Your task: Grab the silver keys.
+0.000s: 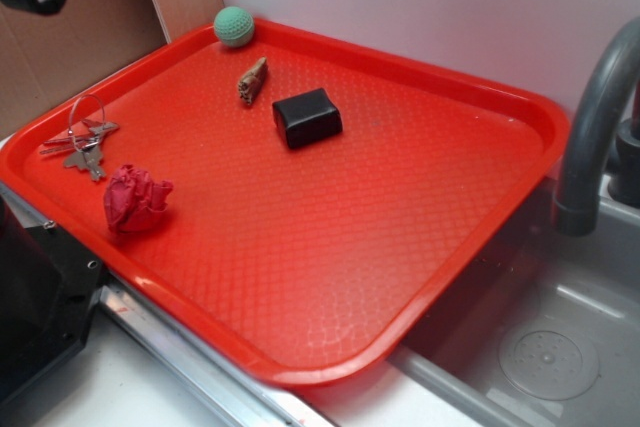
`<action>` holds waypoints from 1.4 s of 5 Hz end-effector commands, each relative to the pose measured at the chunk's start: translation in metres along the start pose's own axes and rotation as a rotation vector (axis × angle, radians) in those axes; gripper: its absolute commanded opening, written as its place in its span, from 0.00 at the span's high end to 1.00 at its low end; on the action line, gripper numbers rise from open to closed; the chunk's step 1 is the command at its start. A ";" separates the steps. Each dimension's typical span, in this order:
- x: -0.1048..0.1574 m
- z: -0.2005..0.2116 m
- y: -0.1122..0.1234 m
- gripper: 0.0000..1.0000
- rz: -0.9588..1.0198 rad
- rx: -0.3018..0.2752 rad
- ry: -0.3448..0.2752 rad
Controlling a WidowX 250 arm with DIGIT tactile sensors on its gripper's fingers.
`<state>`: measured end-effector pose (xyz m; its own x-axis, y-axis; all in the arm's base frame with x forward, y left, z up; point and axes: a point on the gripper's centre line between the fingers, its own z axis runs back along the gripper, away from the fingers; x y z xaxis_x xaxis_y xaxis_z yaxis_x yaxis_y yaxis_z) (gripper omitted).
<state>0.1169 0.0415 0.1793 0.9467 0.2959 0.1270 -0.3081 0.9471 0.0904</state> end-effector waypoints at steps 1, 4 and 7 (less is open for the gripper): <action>0.018 -0.083 0.025 0.00 0.032 -0.009 -0.037; 0.035 -0.141 0.052 0.00 -0.046 0.060 0.025; 0.051 -0.161 0.048 1.00 -0.048 0.027 0.024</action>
<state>0.1581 0.1166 0.0235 0.9641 0.2575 0.0651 -0.2634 0.9584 0.1104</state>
